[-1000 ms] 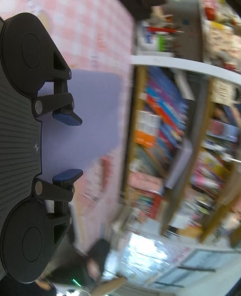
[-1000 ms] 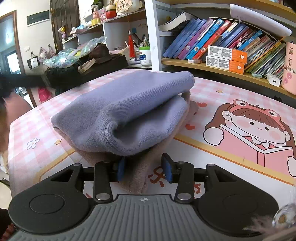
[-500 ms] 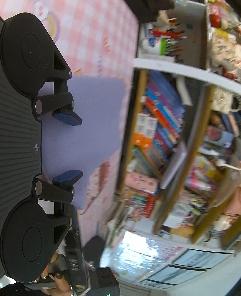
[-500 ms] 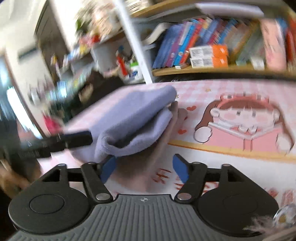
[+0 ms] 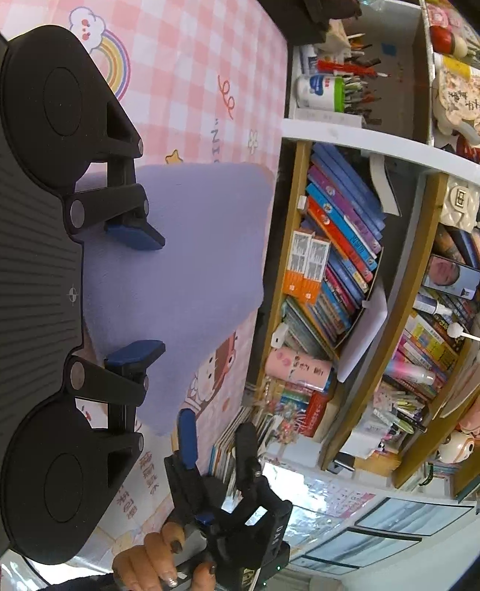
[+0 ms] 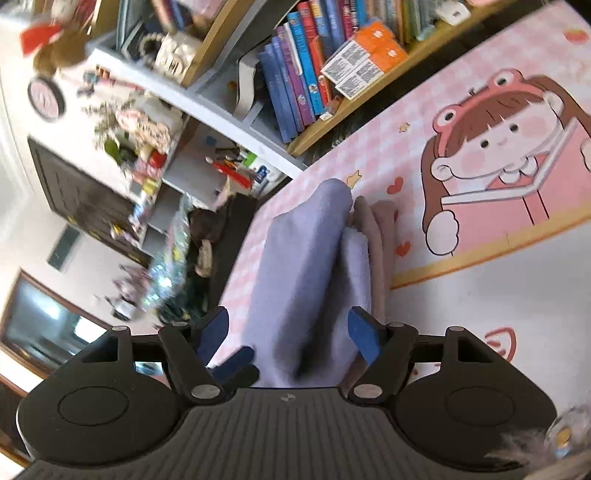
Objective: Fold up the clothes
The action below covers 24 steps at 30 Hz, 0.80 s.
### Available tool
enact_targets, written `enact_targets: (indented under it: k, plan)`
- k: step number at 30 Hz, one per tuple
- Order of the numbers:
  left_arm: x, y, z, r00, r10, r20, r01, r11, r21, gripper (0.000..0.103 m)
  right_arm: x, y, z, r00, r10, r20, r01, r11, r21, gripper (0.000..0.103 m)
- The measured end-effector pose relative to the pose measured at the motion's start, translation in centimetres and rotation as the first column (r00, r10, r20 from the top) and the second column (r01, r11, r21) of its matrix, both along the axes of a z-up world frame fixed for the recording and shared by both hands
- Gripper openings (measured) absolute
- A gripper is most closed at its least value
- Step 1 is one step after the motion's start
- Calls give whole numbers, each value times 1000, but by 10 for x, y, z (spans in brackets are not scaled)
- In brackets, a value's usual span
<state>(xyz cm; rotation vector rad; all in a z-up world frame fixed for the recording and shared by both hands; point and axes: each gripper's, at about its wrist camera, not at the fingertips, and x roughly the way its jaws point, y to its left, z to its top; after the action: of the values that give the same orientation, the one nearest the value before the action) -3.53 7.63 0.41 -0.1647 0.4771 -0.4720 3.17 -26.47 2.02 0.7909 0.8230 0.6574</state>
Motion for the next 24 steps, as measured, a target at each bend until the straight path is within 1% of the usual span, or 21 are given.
enact_targets:
  k: [4,5,8,10,11,12,14,15,17,19,20,23,24]
  plan:
    - [-2,-4,3,1000,0,1,0,1000,20,54,11,16,-5,1000,6,-20,-8,998,-68,70]
    - [-3,-4,5,1000,3,7,-4,1000,22,54,15,23,-7,1000,11,-26,-13,996,-93,68]
    - [-8,-2,18,998,12,59,-12,1000,6,54,20,50,-8,999,31,15,-27,974,-223,58]
    - [-7,-2,25,996,6,85,-6,1000,-6,54,24,67,-8,998,47,42,-32,950,-309,46]
    - [-6,-4,26,996,-1,87,1,1000,-1,54,25,74,-10,996,59,61,-34,938,-345,33]
    - [-3,-7,25,997,-10,81,9,1000,11,54,25,79,-13,995,73,75,-41,931,-364,13]
    - [2,-13,19,998,-22,59,20,999,36,54,18,83,-17,991,90,102,-47,929,-367,11]
    - [4,-15,14,999,-23,38,21,999,39,54,7,81,-11,978,98,183,-26,933,-359,11]
    - [8,-15,4,1000,-26,7,25,999,27,54,-17,75,4,929,120,349,-1,946,-323,10]
    - [9,-16,-1,999,-41,-3,41,999,-8,54,-32,76,9,908,140,396,12,934,-357,10]
    - [10,-18,-2,999,-44,-10,44,999,-14,54,-33,80,7,910,140,390,40,907,-418,10]
    - [10,-26,-4,999,-53,-12,53,998,17,55,-6,77,-26,970,83,227,43,867,-497,10]
    - [9,-27,-4,998,-56,-13,56,998,26,55,1,70,-34,981,57,184,31,896,-442,11]
